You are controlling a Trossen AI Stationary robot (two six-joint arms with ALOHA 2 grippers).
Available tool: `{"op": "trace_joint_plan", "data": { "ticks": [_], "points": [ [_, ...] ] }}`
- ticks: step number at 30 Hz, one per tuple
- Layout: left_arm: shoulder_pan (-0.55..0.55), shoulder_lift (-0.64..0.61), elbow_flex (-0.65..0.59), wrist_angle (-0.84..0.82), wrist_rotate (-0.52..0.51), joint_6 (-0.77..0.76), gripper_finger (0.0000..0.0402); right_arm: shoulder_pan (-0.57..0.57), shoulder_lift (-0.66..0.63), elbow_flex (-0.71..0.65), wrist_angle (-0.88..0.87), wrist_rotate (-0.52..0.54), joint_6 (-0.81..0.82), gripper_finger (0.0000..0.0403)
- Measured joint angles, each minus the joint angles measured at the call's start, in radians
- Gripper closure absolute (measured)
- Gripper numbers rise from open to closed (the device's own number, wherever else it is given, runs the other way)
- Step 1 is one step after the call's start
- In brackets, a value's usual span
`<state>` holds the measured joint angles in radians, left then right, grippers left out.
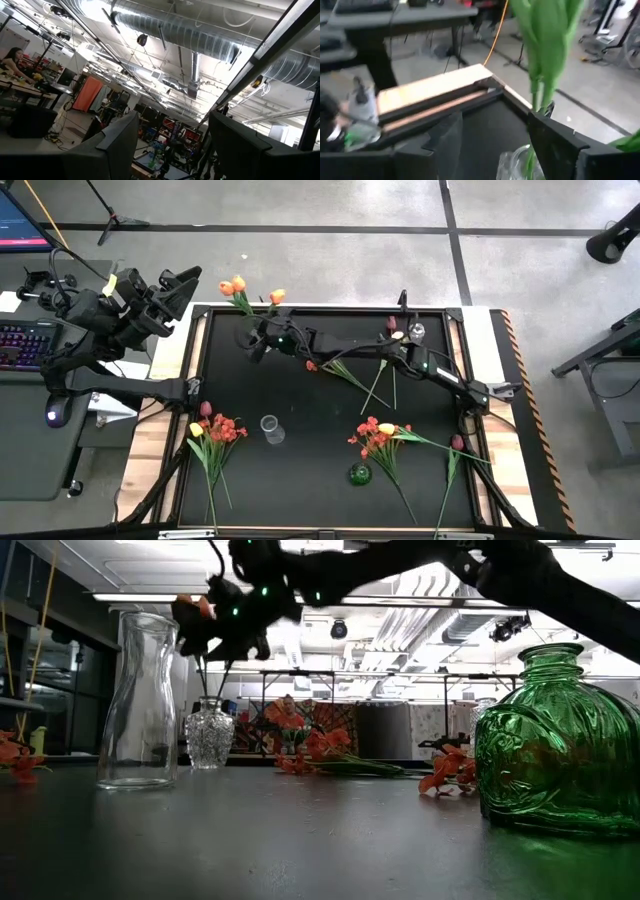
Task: Sort flowers into vase by color
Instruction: Put the top red flowers into the top right transparent vase
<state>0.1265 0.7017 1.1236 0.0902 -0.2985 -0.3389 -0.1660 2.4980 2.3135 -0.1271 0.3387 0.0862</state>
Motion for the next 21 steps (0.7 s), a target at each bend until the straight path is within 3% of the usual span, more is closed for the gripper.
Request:
{"op": "trace_joint_plan", "data": {
  "ticks": [2,15,21],
  "points": [
    [0.0,0.0,0.0,-0.001,0.0,0.0,0.0172,0.0,-0.005,0.046,-0.115,-0.071,-0.002,0.0179],
    [0.0,0.0,0.0,-0.025,0.0,0.001,0.0172,-0.033,-0.129,-0.004,-0.579,-0.614,-0.06,0.0201],
    [0.0,0.0,0.0,-0.026,0.0,0.002,0.0172,-0.019,-0.136,-0.005,-0.901,-0.706,-0.208,0.0215]
  ]
}}
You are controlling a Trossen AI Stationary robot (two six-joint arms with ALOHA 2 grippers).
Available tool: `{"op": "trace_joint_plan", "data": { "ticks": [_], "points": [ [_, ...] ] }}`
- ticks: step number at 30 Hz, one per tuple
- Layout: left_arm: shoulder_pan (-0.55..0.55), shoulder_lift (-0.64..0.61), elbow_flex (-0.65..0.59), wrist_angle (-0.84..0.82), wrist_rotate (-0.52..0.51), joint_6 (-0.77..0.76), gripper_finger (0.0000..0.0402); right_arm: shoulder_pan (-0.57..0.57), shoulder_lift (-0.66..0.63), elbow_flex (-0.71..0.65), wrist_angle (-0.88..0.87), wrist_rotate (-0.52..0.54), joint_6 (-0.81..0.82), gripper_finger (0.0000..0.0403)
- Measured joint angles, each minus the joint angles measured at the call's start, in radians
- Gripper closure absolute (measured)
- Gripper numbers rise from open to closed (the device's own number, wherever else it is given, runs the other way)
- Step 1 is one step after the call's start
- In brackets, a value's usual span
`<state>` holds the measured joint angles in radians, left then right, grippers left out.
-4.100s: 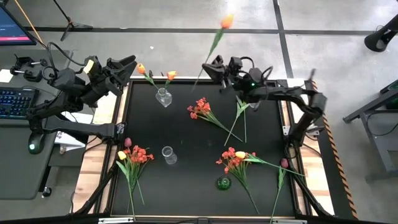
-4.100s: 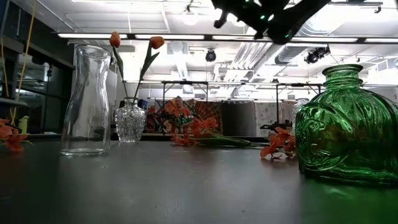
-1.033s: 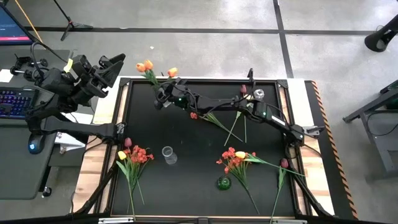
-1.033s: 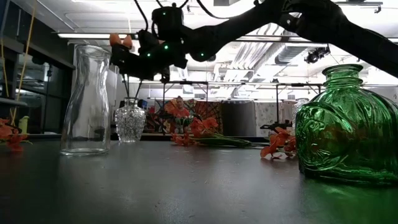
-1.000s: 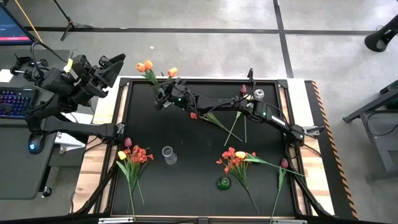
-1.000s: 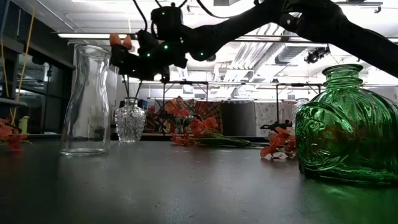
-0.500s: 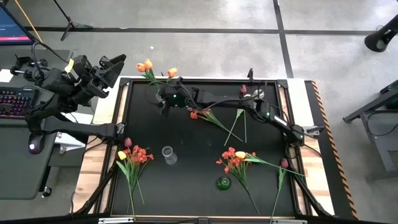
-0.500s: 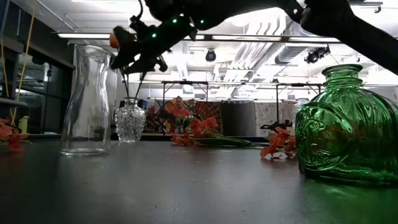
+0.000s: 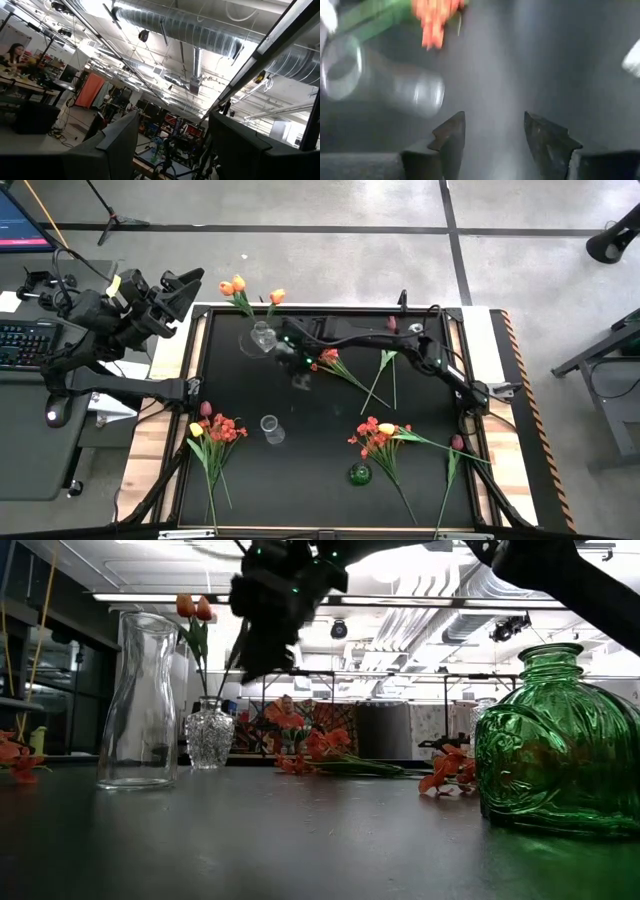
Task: Sort flowers into vase by color
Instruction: Put the top red flowers into the top right transparent vase
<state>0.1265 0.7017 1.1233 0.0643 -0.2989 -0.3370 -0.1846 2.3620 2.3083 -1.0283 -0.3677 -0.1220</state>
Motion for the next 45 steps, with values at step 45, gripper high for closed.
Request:
{"op": "trace_joint_plan", "data": {
  "ticks": [45],
  "points": [
    [0.0,0.0,0.0,-0.024,-0.027,0.079,0.0172,-0.003,-0.867,-1.382,0.644,0.229,0.393,0.0254]
  ]
}}
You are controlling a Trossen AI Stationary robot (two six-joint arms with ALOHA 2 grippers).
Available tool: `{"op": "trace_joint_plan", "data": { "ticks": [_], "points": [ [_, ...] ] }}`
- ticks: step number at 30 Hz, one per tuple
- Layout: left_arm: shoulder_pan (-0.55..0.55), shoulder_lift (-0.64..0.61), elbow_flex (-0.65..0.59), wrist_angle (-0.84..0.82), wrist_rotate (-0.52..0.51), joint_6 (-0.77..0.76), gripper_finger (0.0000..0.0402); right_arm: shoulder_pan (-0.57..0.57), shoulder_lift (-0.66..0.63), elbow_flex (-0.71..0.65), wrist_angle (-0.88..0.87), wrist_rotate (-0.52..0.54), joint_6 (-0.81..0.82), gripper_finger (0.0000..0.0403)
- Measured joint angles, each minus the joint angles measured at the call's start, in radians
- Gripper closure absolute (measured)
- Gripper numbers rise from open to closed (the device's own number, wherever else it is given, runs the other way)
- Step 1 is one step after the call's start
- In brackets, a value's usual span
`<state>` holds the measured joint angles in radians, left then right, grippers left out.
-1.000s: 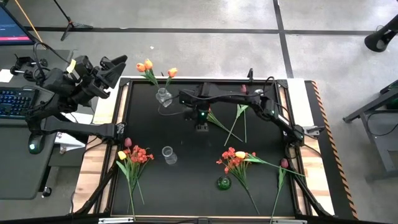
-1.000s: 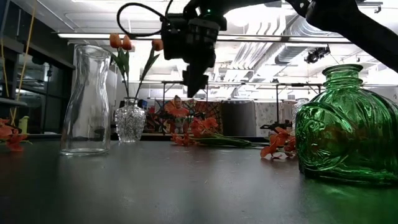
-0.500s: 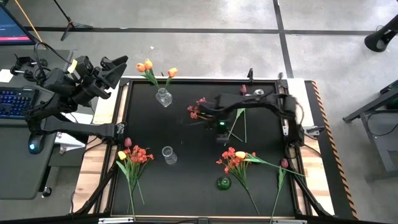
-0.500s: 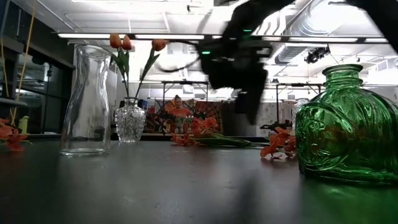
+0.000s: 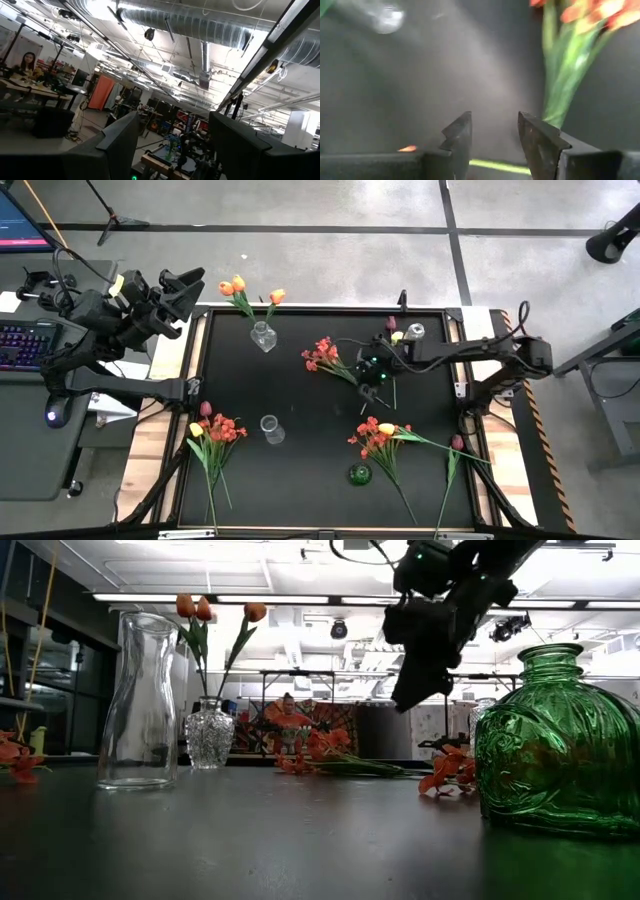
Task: Sort flowers into vase by color
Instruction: Put the top red flowers into the top right transparent vase
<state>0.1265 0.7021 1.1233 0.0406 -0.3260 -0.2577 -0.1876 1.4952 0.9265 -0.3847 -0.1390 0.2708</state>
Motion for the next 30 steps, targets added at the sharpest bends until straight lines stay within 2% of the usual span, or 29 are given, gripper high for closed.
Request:
{"op": "trace_joint_plan", "data": {
  "ticks": [3,7,11,18,30],
  "points": [
    [0.0,0.007,0.0,0.0,0.0,0.0,0.0172,-0.004,0.048,0.028,-0.024,0.079,-0.048,0.0253],
    [0.0,0.008,0.0,-0.001,0.0,0.0,0.0172,-0.021,0.122,0.066,-0.058,0.095,-0.039,0.0241],
    [0.0,0.008,0.0,0.0,0.0,0.0,0.0172,-0.023,0.181,0.09,-0.089,0.096,-0.016,0.0213],
    [0.0,0.008,0.0,0.001,0.0,0.0,0.0172,-0.02,0.208,0.107,-0.099,0.13,-0.017,0.0155],
    [0.0,0.013,0.0,0.001,0.0,-0.001,0.0172,-0.019,0.323,0.108,-0.078,0.163,-0.029,0.0151]
  ]
}}
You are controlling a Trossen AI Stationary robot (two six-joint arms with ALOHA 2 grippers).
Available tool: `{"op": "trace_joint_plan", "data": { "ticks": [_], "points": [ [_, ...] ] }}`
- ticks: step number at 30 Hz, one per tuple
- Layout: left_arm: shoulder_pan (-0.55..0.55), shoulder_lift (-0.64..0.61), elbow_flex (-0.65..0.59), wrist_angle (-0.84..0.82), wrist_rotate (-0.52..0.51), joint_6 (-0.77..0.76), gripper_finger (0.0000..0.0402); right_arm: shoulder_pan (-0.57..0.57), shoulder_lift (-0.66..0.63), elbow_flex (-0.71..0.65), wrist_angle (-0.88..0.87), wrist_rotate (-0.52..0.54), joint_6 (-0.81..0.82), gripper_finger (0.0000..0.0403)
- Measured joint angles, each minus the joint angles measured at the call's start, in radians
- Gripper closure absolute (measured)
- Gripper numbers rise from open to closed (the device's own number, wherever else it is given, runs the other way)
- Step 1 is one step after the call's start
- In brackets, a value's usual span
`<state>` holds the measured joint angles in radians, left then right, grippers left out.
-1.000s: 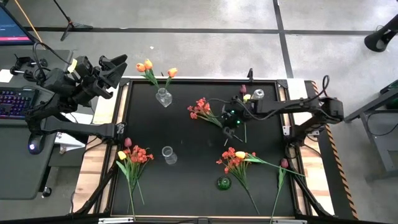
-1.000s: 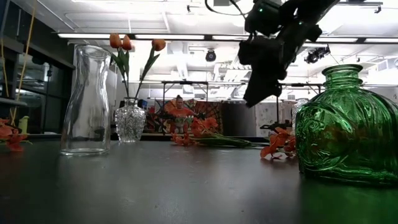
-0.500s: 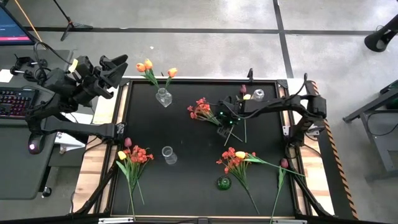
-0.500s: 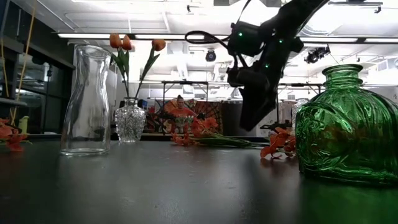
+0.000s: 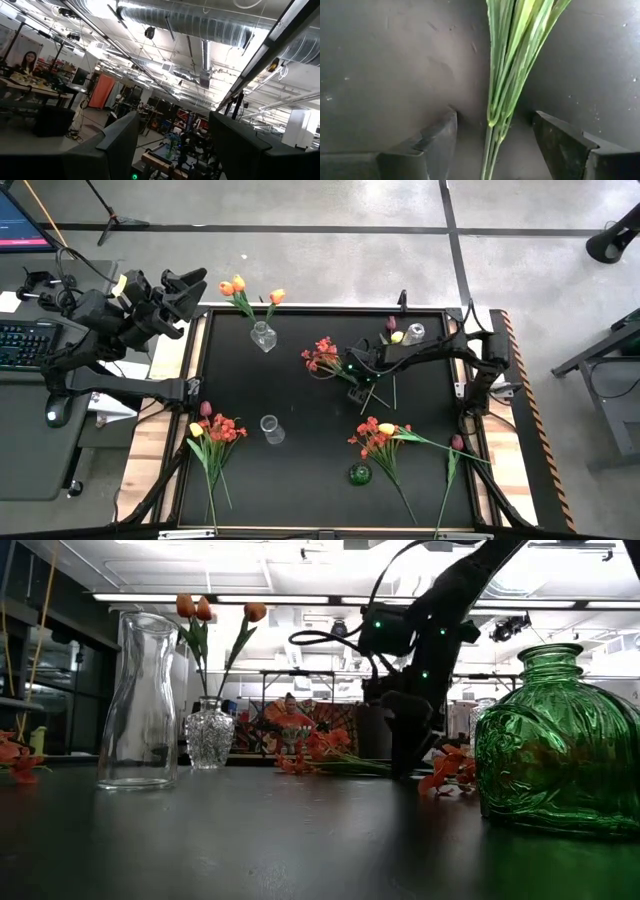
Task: Sort flowers into vase by color
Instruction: Put the top red flowers into the top right transparent vase
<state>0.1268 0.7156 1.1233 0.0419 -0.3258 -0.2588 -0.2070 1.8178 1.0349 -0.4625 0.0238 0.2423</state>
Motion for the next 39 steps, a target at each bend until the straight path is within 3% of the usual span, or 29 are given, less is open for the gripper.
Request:
{"op": "trace_joint_plan", "data": {
  "ticks": [3,6,11,12,16,25,27,33,39],
  "points": [
    [0.0,0.003,0.0,-0.001,0.0,-0.001,0.0172,0.004,0.024,0.003,0.003,0.018,0.0,0.0156],
    [0.0,0.005,0.0,-0.001,0.0,-0.001,0.0172,0.017,0.035,0.004,-0.016,0.068,-0.005,0.0196],
    [0.0,0.007,0.0,-0.001,0.0,-0.001,0.0172,0.028,0.037,0.004,-0.033,0.077,0.015,0.0363],
    [0.0,0.007,0.0,-0.001,0.0,-0.001,0.0172,0.027,0.036,0.003,-0.032,0.07,0.017,0.0381],
    [0.0,0.007,0.0,-0.001,0.0,-0.001,0.0172,0.024,-0.015,-0.005,-0.016,0.065,0.065,0.0395],
    [0.0,0.004,0.0,-0.007,0.001,-0.001,0.0172,-0.051,-0.266,-0.005,0.12,0.059,0.116,0.0401],
    [0.0,0.004,0.0,-0.02,0.001,-0.006,0.0172,-0.079,-0.315,-0.005,0.165,0.006,0.097,0.0401],
    [0.0,0.004,0.0,-0.031,0.001,-0.009,0.0172,-0.098,-0.331,-0.005,0.285,-0.291,-0.003,0.0402],
    [0.0,0.004,0.0,-0.031,0.001,-0.009,0.0172,-0.098,-0.364,-0.004,0.414,-0.175,0.011,0.0402]
  ]
}}
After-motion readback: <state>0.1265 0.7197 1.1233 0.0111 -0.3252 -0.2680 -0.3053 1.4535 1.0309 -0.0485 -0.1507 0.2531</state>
